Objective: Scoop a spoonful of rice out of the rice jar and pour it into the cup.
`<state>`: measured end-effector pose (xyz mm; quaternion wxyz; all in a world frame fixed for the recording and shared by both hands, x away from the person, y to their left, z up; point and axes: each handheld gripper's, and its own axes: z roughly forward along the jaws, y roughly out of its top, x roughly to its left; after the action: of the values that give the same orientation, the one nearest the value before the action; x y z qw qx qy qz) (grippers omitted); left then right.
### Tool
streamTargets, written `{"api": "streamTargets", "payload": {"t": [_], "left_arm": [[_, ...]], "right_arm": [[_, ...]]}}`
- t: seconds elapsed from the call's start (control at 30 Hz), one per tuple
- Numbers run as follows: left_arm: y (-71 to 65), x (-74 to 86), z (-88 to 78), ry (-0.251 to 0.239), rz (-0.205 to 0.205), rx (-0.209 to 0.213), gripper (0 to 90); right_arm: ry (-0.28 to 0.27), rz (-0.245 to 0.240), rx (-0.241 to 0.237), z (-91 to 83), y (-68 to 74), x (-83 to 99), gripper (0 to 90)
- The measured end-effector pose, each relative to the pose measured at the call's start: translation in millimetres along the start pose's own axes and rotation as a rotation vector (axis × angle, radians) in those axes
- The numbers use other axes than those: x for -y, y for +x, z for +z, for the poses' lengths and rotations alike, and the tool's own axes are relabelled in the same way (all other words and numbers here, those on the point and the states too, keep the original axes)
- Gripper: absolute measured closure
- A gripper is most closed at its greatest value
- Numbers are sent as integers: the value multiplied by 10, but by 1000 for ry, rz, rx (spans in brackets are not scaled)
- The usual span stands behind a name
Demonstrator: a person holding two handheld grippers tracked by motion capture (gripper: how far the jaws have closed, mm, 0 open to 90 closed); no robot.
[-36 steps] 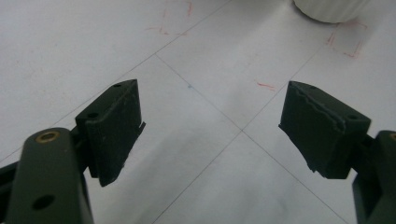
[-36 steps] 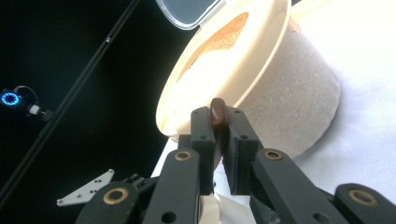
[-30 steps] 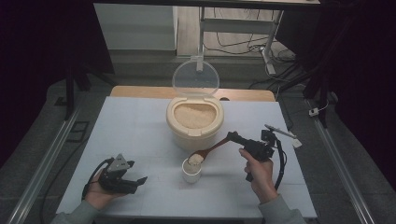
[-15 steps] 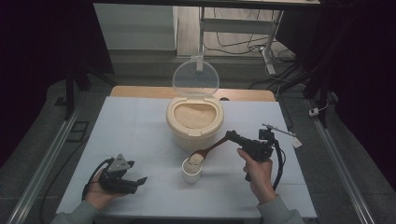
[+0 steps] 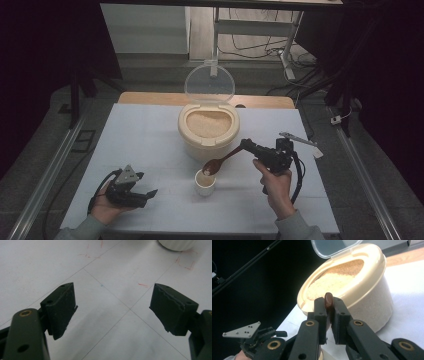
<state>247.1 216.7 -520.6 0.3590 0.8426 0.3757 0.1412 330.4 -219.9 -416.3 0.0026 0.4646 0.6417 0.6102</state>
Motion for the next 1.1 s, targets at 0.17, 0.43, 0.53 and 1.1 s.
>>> {"api": "streamTargets", "payload": {"t": [0.17, 0.43, 0.53, 1.1], "left_arm": [[0, -2, -1, 0, 0, 0, 205], [2, -4, -4, -1, 0, -2, 205], [4, -5, -4, -1, 1, -2, 205], [11, -2, -6, -2, 1, -6, 204]], "right_arm": [[-6, -87, -10, -26, 79, 2, 837], [-6, -199, -16, -16, 194, 7, 837], [-9, -204, -22, -17, 202, 8, 837], [-70, -175, -63, -193, 69, -30, 837]]}}
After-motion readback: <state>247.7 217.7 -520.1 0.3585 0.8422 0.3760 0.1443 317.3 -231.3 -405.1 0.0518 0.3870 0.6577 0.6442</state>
